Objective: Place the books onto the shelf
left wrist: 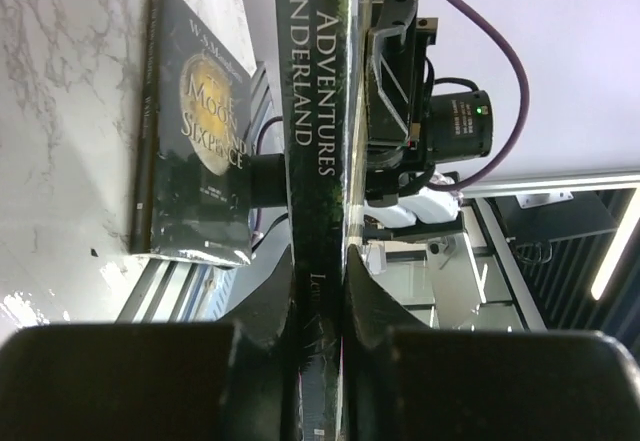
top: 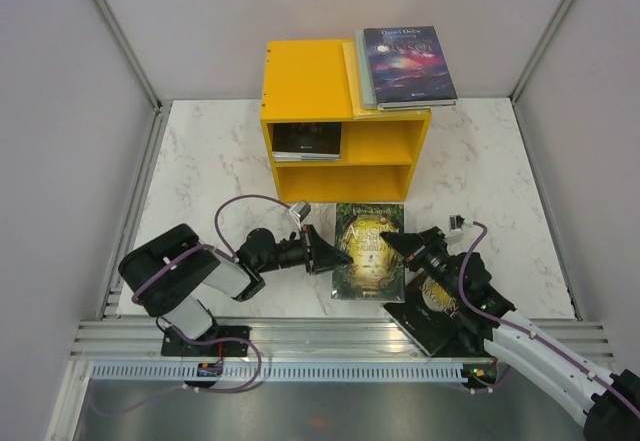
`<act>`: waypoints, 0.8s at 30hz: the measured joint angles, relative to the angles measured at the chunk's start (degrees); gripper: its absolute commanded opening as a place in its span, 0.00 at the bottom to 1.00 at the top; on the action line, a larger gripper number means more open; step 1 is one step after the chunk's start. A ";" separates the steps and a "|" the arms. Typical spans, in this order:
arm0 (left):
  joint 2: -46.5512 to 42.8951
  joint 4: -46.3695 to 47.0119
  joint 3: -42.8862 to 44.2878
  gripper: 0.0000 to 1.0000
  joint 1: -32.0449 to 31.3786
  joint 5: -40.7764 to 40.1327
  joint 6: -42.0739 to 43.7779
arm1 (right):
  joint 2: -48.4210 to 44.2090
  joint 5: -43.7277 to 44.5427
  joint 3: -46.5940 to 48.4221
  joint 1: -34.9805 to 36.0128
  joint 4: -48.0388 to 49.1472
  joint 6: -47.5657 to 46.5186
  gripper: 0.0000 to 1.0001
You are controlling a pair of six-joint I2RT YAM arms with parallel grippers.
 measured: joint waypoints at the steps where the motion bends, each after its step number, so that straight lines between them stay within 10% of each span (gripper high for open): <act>1: -0.83 0.11 -0.28 0.02 0.04 -0.48 -0.02 | 0.44 0.46 0.00 0.46 1.25 -0.02 0.11; 2: -1.81 0.09 -0.81 0.02 0.04 -0.98 -0.02 | 0.83 0.70 0.00 0.85 2.12 -0.04 0.41; 5: -6.10 -1.40 -2.93 0.02 -0.98 -3.13 0.24 | 1.51 0.07 0.00 2.47 3.50 0.22 0.77; 8: -13.97 -8.81 -5.11 0.02 -2.01 -6.82 1.55 | 0.81 -1.81 0.00 4.17 3.85 0.22 0.82; 15: -38.75 -33.53 -5.14 0.02 -2.19 -19.34 6.34 | -2.58 -1.36 0.02 10.91 3.87 1.46 0.70; 24: -44.94 -44.26 -2.40 0.02 -2.60 -24.09 7.26 | -1.68 8.50 0.02 22.12 2.89 0.72 0.21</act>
